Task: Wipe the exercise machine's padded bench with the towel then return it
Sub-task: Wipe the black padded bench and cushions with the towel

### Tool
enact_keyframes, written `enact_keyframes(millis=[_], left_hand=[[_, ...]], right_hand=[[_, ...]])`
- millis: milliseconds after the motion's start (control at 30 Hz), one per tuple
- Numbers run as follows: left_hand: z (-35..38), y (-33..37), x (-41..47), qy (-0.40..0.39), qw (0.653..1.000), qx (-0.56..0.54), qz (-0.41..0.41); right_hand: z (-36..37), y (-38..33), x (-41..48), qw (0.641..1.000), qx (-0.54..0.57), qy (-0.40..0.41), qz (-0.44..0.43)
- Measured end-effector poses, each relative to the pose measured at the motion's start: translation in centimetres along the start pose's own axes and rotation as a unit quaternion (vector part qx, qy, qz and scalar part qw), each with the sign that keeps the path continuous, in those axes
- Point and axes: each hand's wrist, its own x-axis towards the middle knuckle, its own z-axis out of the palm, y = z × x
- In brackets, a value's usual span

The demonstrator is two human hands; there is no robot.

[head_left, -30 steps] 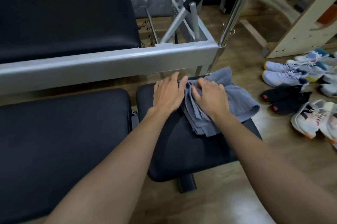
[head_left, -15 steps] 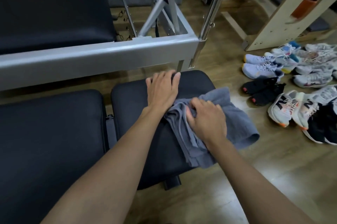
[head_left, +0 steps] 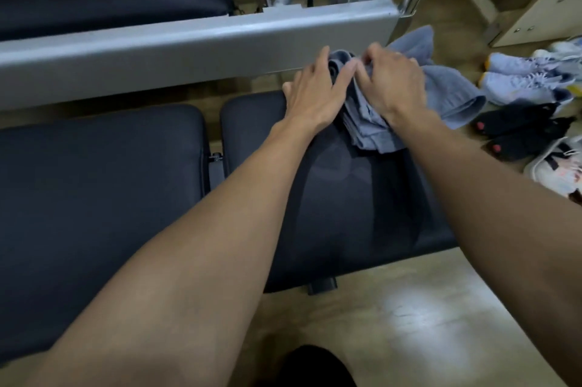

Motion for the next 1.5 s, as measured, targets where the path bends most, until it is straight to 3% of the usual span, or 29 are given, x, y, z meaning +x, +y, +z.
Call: enact_keyframes(millis=[100, 267, 367, 533, 667, 800, 867, 933, 1033, 1100, 1267, 1400, 1500], left_hand=[[1.2, 0.2, -2.0, 0.030, 0.996, 0.063, 0.055], [3.8, 1.8, -6.7, 0.069, 0.991, 0.026, 0.113], [4.7, 2.7, -9.6, 0.102, 0.979, 0.099, 0.149], [5.8, 3.3, -13.1, 0.082, 0.975, 0.068, 0.195], [5.1, 3.5, -14.1, 0.048, 0.986, -0.003, 0.159], [1.6, 2.8, -13.5, 0.109, 0.986, -0.051, 0.119], [-0.8, 1.5, -12.6, 0.167, 0.981, 0.003, 0.102], [-2.4, 0.5, -12.2, 0.209, 0.969, 0.099, 0.088], [-1.3, 1.4, -12.9, 0.100, 0.977, 0.134, 0.129], [0.7, 1.7, -13.3, 0.033, 0.979, 0.147, 0.138], [0.7, -0.1, -11.5, 0.047, 0.979, 0.175, 0.098], [-0.4, -1.1, -10.9, 0.047, 0.966, 0.226, 0.113], [-1.8, -0.8, -9.9, 0.022, 0.976, 0.199, 0.080]], right_hand=[[-1.1, 0.4, -4.0, 1.000, 0.014, 0.019, -0.001], [-3.0, 1.5, -9.9, 0.999, 0.033, 0.011, 0.015], [-4.0, 1.5, -12.9, 0.999, 0.028, 0.018, 0.037], [-5.3, 0.9, -17.7, 0.994, 0.011, 0.044, 0.101], [-6.0, -0.5, -18.9, 0.987, 0.021, 0.036, 0.152], [-6.9, -3.2, -17.3, 0.978, 0.140, 0.056, 0.143], [-7.9, -3.8, -16.1, 0.976, 0.159, 0.085, 0.125], [-8.0, -3.8, -15.4, 0.984, 0.120, 0.028, 0.126], [-6.4, -4.1, -16.1, 0.985, 0.032, -0.107, 0.128], [-5.5, -4.5, -16.4, 0.985, 0.011, -0.123, 0.121], [-5.9, -4.2, -15.3, 0.981, 0.046, -0.118, 0.147], [-6.1, -4.6, -14.6, 0.984, 0.046, -0.106, 0.136], [-7.0, -2.6, -11.7, 0.982, 0.034, -0.127, 0.134]])
